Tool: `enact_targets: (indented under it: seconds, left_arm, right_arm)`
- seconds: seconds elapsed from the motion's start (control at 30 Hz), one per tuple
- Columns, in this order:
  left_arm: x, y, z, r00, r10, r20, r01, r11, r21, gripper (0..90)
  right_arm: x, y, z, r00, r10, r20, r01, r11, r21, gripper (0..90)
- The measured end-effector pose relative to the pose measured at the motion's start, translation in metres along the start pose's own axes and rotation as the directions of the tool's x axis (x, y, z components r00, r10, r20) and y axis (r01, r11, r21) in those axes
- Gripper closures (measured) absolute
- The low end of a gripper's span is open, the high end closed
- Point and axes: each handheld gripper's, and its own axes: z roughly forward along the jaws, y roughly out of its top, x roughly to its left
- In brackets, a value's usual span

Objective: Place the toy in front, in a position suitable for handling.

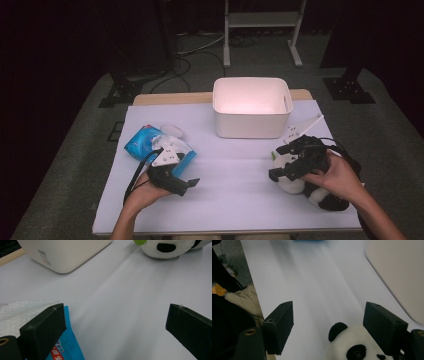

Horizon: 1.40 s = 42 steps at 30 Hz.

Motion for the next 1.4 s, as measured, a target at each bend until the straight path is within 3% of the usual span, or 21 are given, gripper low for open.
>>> enact_targets:
  seconds: [0.73, 1.4]
  left_arm:
    - [0.0, 0.0, 0.001, 1.0, -0.002, 0.006, 0.002, 1.0, 0.006, 2.2]
    - [0.0, 0.0, 0.001, 1.0, -0.001, 0.004, 0.001, 1.0, 0.01, 2.2]
  right_arm:
    - [-0.019, -0.025, -0.037, 0.9966, 0.046, 0.068, -0.048, 0.998, 0.036, 23.2]
    - [-0.032, -0.058, -0.042, 0.9908, 0.094, 0.098, -0.103, 0.991, 0.089, 24.8]
